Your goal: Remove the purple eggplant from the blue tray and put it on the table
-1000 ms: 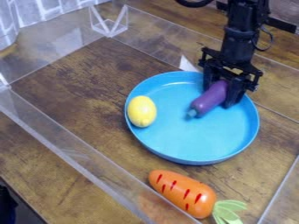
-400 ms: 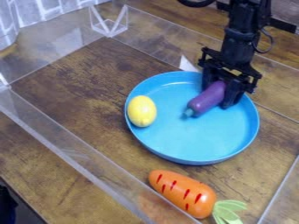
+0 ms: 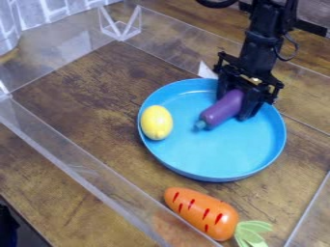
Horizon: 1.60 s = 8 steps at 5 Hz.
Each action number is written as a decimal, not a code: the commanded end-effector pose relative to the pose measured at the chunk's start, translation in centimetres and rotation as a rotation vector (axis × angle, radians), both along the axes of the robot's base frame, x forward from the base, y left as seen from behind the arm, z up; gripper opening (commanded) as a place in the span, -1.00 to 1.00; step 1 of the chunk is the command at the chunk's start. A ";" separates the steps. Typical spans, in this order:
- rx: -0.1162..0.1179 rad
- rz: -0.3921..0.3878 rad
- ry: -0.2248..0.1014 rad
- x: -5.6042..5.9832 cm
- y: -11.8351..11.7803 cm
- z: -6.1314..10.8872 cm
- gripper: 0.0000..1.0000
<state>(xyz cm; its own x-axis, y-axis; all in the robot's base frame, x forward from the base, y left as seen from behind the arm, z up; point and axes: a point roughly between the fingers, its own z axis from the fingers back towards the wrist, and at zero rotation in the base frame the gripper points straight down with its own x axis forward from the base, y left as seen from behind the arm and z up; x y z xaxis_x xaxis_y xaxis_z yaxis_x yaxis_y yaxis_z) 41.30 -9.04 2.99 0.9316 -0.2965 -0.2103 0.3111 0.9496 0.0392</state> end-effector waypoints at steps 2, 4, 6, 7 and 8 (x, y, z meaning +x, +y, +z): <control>0.017 0.000 -0.074 0.2 0.0 5.1 -1.00; 0.050 0.006 -0.064 -0.3 0.5 6.6 -1.00; 0.097 0.023 -0.069 -1.0 1.5 9.1 -1.00; 0.133 0.055 -0.075 -1.6 2.4 11.3 -1.00; 0.163 0.078 -0.070 -2.3 3.2 12.3 -1.00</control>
<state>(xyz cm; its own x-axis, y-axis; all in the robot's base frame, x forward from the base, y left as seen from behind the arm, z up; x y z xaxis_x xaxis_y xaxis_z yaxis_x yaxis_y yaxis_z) 38.86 -5.94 10.52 0.9321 -0.1876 -0.3097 0.2583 0.9439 0.2057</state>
